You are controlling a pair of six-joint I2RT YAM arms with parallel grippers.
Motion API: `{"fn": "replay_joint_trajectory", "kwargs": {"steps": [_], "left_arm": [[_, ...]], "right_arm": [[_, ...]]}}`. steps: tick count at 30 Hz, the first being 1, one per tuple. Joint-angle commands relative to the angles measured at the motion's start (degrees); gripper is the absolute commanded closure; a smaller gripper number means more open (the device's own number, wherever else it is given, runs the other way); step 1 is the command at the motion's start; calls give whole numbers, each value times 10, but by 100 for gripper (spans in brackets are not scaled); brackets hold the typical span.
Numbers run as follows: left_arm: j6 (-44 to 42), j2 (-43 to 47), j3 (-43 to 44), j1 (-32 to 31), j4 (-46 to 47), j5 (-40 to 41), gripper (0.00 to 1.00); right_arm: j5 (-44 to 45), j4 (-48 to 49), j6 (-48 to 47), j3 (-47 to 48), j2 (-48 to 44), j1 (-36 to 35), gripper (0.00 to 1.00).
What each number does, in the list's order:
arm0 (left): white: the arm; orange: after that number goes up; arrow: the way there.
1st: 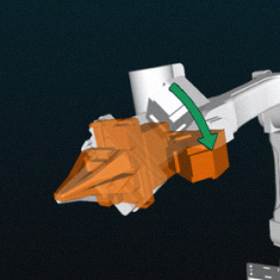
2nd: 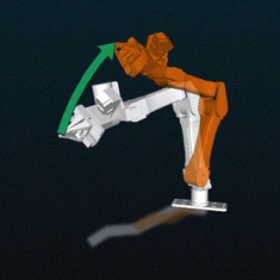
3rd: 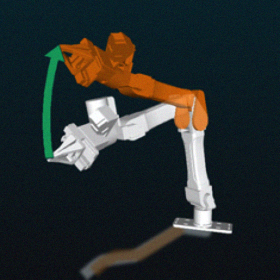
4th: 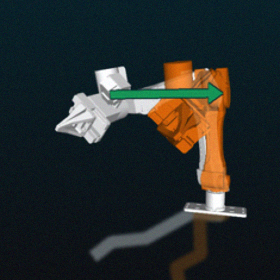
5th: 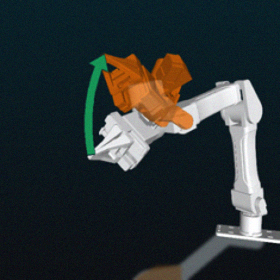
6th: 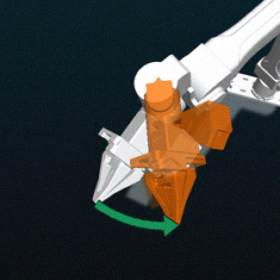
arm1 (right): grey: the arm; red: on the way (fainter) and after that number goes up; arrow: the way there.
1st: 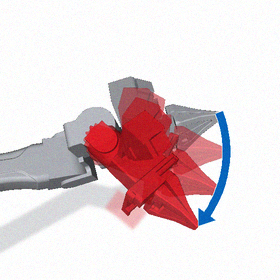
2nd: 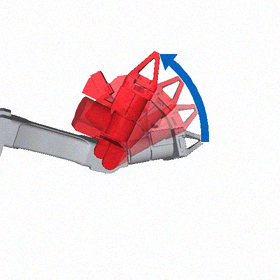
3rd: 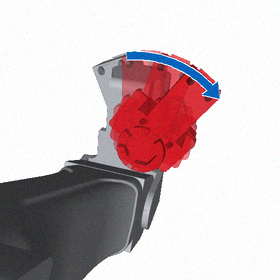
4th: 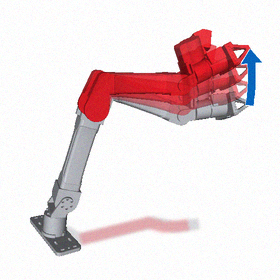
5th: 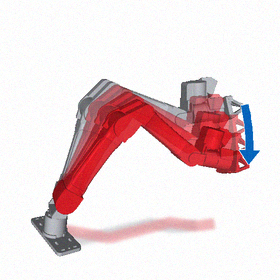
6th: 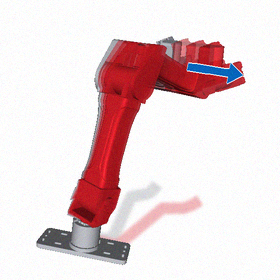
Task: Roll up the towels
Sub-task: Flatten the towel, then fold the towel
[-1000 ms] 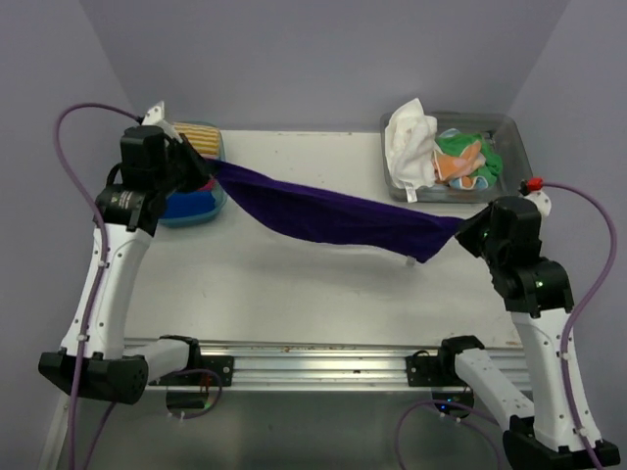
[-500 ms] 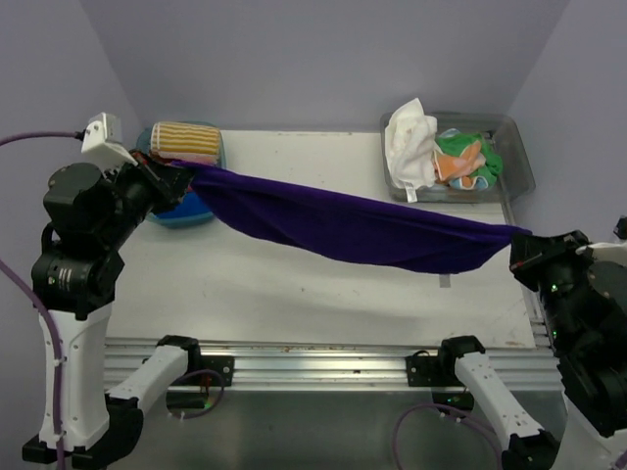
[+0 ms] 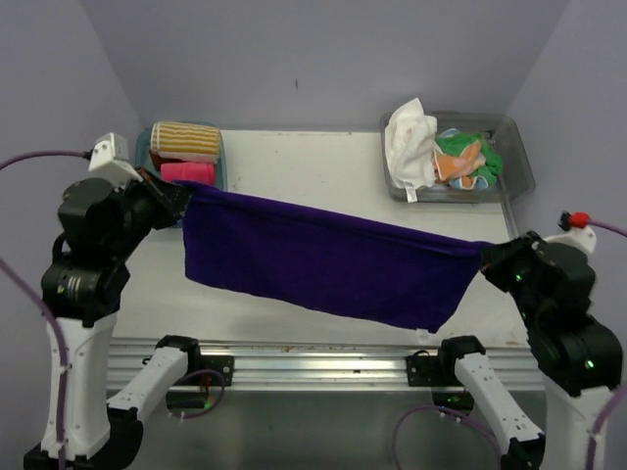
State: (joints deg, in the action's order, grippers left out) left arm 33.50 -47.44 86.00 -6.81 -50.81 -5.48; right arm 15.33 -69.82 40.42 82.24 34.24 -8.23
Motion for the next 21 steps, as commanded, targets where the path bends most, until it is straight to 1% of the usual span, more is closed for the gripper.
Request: {"fn": "replay_joint_trajectory", "kwargs": {"steps": [1,2,3,4,5,6,8,9,10,12,15,21], "left_arm": [[-4,-92,-92,6,60,46,100],[-4,-113,-139,6,82,52,100],[-3,-166,-158,6,103,52,100],[-1,-197,-173,7,136,76,100],[3,-232,-181,7,143,88,100],[7,-295,-187,7,157,95,100],[10,-353,-173,7,172,99,100],[12,-393,-170,7,177,93,100],[12,-408,-166,7,183,82,100],[11,-434,-159,7,189,72,100],[3,-456,-152,7,187,74,100],[-5,-477,-145,10,179,68,100]], "right_arm": [[26,94,-38,-122,59,3,100],[35,148,-48,-146,103,3,100],[40,173,-55,-166,138,2,100],[44,198,-66,-188,173,3,100],[50,243,-68,-194,249,2,100],[53,265,-71,-197,285,3,100],[65,316,-77,-196,351,3,100],[68,325,-77,-191,401,4,100],[68,332,-81,-181,423,4,100],[67,348,-82,-176,462,4,100],[66,355,-84,-169,487,5,100],[58,352,-86,-168,496,5,100]]}}
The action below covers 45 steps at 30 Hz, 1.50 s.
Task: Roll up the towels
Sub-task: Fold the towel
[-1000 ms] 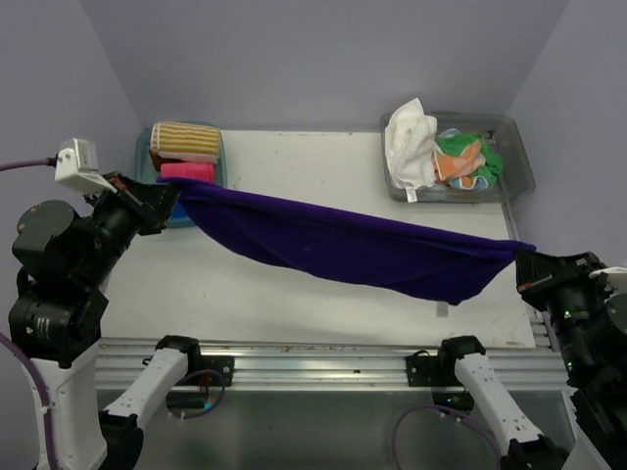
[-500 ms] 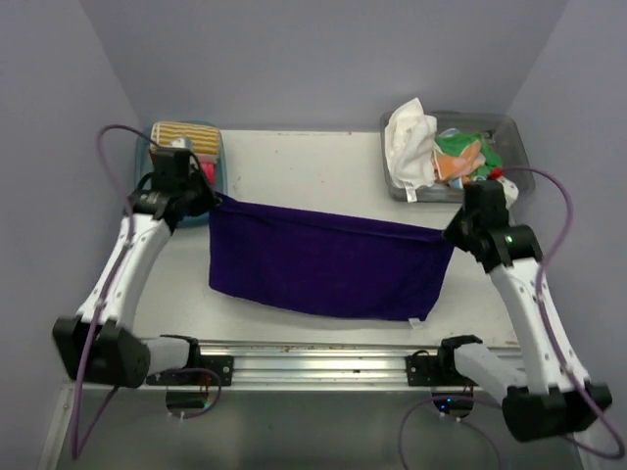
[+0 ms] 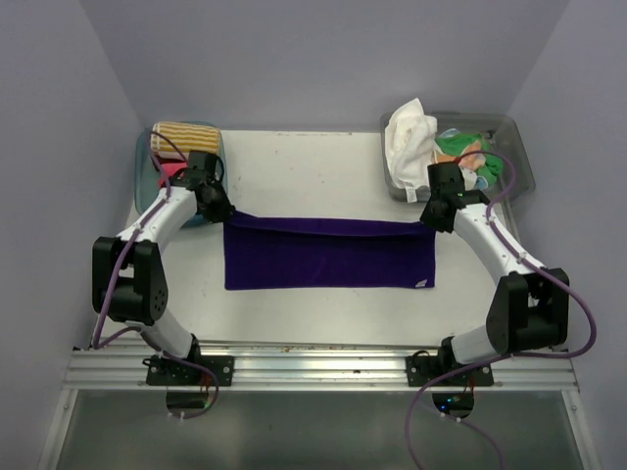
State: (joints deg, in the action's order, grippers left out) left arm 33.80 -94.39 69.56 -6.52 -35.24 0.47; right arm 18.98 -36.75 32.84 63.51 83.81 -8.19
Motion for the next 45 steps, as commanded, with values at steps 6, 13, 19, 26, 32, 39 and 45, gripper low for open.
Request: {"fn": "replay_joint_trajectory", "kwargs": {"steps": [6,13,19,26,32,39,45], "left_arm": [[-17,16,-7,7,11,-1,100],[-14,98,-114,7,21,-38,100],[0,136,-182,7,32,-63,100],[25,170,-232,6,44,-80,100],[37,195,-229,6,32,-95,100],[36,215,-217,6,12,-105,100],[37,238,-219,6,2,-138,100]], "right_arm": [[11,6,-12,-21,-38,5,100],[-21,-12,5,-114,-130,4,100],[-33,-12,12,-163,-168,5,100],[-32,-8,8,-189,-170,5,100],[-29,-20,7,-182,-185,5,100],[-12,-46,5,-181,-214,5,100],[-22,-51,15,-204,-227,5,100]]}}
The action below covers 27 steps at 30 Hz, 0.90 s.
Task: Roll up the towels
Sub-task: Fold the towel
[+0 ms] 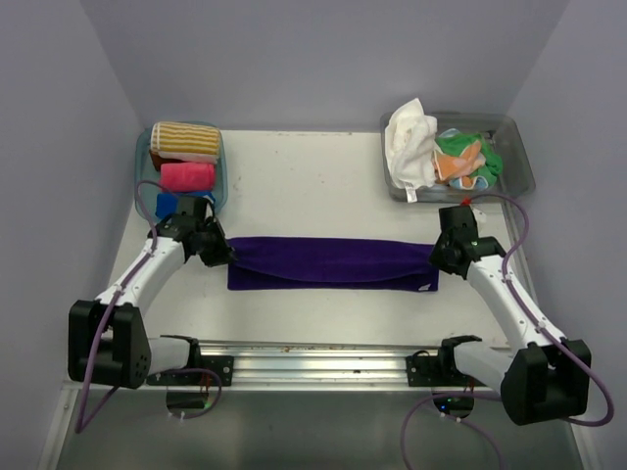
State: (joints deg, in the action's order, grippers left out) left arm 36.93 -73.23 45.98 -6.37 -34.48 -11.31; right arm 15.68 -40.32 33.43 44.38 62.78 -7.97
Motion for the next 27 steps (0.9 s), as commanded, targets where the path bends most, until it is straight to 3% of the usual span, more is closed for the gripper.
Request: {"fn": "replay_joint_trajectory", "kwargs": {"steps": [1,10,20,22,23,24,25,27], "left_arm": [[6,31,10,5,-7,-15,100],[10,4,-55,5,41,-4,100],[8,-6,-70,5,46,9,98],[8,-16,-69,5,43,16,87],[8,-18,-67,6,36,21,76],[5,-21,-62,6,33,28,74],[5,-21,-57,6,29,30,72],[2,-16,-41,6,15,45,69]], "right_arm": [[14,-16,11,-15,-18,2,100],[25,-11,17,-29,-1,2,100],[36,-10,28,-32,13,1,98],[38,-17,30,-27,11,2,83],[44,-20,30,-23,9,2,65],[47,-25,31,-20,4,1,56],[58,-35,30,-18,0,2,51],[72,-51,28,-7,-18,2,49]]}}
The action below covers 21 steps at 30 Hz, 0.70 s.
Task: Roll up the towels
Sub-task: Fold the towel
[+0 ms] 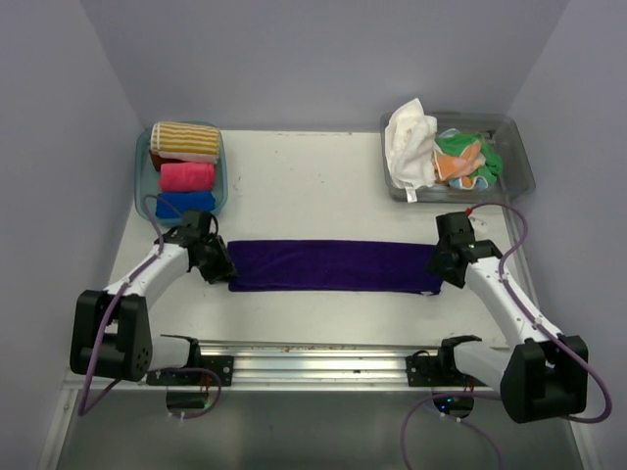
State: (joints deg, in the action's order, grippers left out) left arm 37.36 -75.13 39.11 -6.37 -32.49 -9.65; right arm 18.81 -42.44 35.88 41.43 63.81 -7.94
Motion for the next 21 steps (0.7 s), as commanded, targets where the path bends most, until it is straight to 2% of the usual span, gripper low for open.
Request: {"fn": "replay_joint_trajectory", "kwargs": {"steps": [1,9,11,14,16,19,21], "left_arm": [[-4,13,36,6,-11,36,64],[10,71,129,6,-82,134,62],[9,87,125,5,-53,123,63],[-2,82,116,3,-4,54,64],[2,47,115,-13,11,14,66],[0,-14,108,-51,51,10,68],[-3,-62,104,-53,65,7,72]], "right_arm": [[44,-34,2,27,-34,2,48],[23,-42,-26,73,-43,2,49],[12,-30,-31,72,-28,2,50],[-20,0,-36,67,3,2,53],[-46,30,-39,65,27,2,55],[-74,54,-53,75,106,5,57],[-80,70,-64,88,156,15,58]]}}
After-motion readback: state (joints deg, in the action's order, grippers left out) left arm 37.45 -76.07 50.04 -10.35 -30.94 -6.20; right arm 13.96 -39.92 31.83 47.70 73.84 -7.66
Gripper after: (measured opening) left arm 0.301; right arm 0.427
